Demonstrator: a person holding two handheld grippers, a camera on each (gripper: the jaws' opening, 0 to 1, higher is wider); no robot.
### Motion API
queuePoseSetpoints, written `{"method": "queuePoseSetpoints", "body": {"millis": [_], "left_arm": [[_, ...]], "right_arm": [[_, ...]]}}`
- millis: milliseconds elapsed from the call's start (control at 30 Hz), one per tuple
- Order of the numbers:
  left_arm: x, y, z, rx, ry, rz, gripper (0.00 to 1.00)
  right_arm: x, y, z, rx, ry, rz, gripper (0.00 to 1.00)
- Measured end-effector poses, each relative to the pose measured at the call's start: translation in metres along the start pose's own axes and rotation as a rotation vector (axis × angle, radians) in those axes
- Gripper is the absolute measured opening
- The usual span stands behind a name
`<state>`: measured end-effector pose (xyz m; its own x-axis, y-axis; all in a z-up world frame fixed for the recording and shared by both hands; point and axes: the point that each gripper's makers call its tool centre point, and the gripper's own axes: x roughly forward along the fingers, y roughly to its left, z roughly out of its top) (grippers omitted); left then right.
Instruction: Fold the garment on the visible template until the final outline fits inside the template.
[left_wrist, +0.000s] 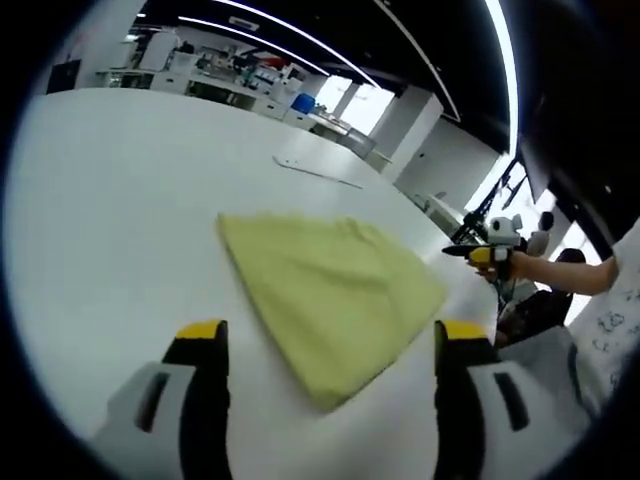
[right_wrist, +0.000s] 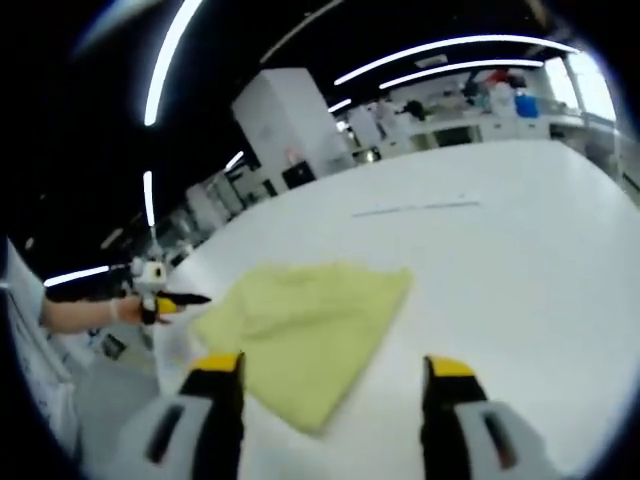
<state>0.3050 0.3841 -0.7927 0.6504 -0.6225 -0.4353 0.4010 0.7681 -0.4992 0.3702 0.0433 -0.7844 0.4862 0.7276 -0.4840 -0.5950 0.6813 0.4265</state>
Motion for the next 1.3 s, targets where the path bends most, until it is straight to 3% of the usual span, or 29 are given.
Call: {"method": "queuePoseSetpoints", "body": {"millis": [233, 400, 533, 667, 867, 967, 1067, 1300], "left_arm": [[-0.01, -0.007, -0.017, -0.002, 0.008, -0.007, 0.65], [-0.013, -0.016, -0.035, 0.008, 0.045, 0.009, 0.58], [-0.015, -0.008, -0.041, 0.004, 0.052, 0.023, 0.5], [-0.016, 0.0, -0.044, -0.002, 0.046, 0.047, 0.35], [-0.012, -0.009, -0.046, -0.01, 0.036, 0.057, 0.26], [-0.013, 0.007, -0.045, -0.007, 0.037, 0.081, 0.18], [-0.011, 0.015, -0.043, -0.019, 0.026, 0.082, 0.15], [-0.01, 0.024, -0.044, -0.034, 0.019, 0.078, 0.12]], "right_arm": [[-0.002, 0.002, -0.023, 0.009, 0.032, -0.001, 0.63], [-0.004, 0.003, -0.027, 0.023, 0.028, 0.005, 0.62], [-0.007, 0.002, -0.031, 0.025, 0.038, 0.007, 0.57], [-0.007, 0.005, -0.035, 0.026, 0.046, 0.014, 0.5], [-0.007, 0.009, -0.045, 0.009, 0.072, 0.034, 0.39], [-0.004, 0.006, -0.05, -0.008, 0.083, 0.031, 0.32], [0.001, 0.006, -0.056, -0.02, 0.097, 0.027, 0.22], [0.015, 0.006, -0.064, -0.027, 0.118, 0.022, 0.13]]}}
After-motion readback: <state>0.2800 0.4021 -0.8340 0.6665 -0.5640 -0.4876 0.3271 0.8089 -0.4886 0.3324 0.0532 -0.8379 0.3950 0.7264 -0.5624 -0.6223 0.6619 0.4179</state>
